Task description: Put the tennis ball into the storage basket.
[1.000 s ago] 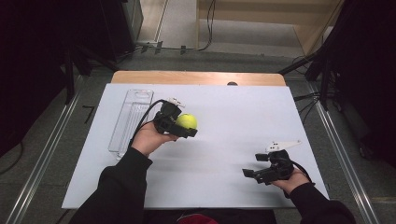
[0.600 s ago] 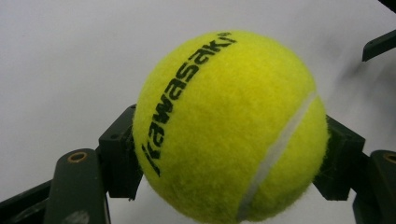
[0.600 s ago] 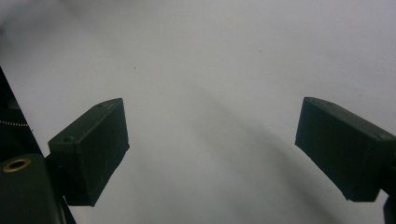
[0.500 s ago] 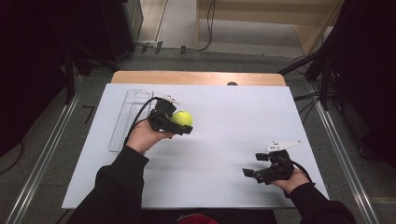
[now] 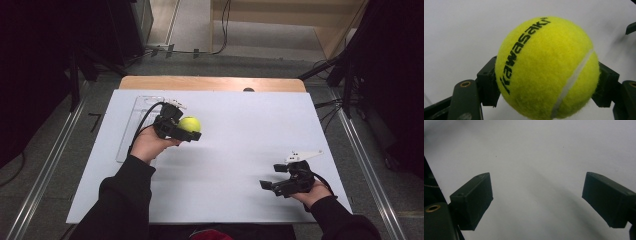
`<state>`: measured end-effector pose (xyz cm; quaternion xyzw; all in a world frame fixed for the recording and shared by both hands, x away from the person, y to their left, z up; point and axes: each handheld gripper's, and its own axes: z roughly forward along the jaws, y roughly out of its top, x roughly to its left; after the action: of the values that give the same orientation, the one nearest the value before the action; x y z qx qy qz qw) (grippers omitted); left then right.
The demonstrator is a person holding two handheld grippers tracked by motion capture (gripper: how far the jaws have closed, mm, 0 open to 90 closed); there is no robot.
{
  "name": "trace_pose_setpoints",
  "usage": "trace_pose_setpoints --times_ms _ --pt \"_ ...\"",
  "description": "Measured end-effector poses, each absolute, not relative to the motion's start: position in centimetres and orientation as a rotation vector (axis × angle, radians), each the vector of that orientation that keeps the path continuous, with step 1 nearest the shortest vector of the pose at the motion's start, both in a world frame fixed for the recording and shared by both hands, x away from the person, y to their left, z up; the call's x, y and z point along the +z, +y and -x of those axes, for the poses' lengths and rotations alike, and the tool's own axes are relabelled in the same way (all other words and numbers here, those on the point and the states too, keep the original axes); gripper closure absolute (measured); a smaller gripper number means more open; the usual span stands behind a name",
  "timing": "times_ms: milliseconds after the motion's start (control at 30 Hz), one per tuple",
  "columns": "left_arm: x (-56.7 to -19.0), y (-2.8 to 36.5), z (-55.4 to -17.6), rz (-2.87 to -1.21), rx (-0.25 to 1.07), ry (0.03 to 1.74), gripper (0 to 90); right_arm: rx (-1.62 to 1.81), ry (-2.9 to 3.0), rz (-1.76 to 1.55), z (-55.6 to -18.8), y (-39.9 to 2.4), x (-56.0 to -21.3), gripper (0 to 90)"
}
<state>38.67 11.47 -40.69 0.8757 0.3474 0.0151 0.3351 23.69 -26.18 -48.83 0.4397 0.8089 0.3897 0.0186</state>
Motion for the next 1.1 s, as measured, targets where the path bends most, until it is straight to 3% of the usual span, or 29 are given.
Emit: trace_pose_setpoints --times_ms 1100 --pt "-39.6 14.5 -39.4 -2.229 0.055 0.988 26.6 1.216 2.497 -1.370 -23.7 -26.3 -48.8 7.8"
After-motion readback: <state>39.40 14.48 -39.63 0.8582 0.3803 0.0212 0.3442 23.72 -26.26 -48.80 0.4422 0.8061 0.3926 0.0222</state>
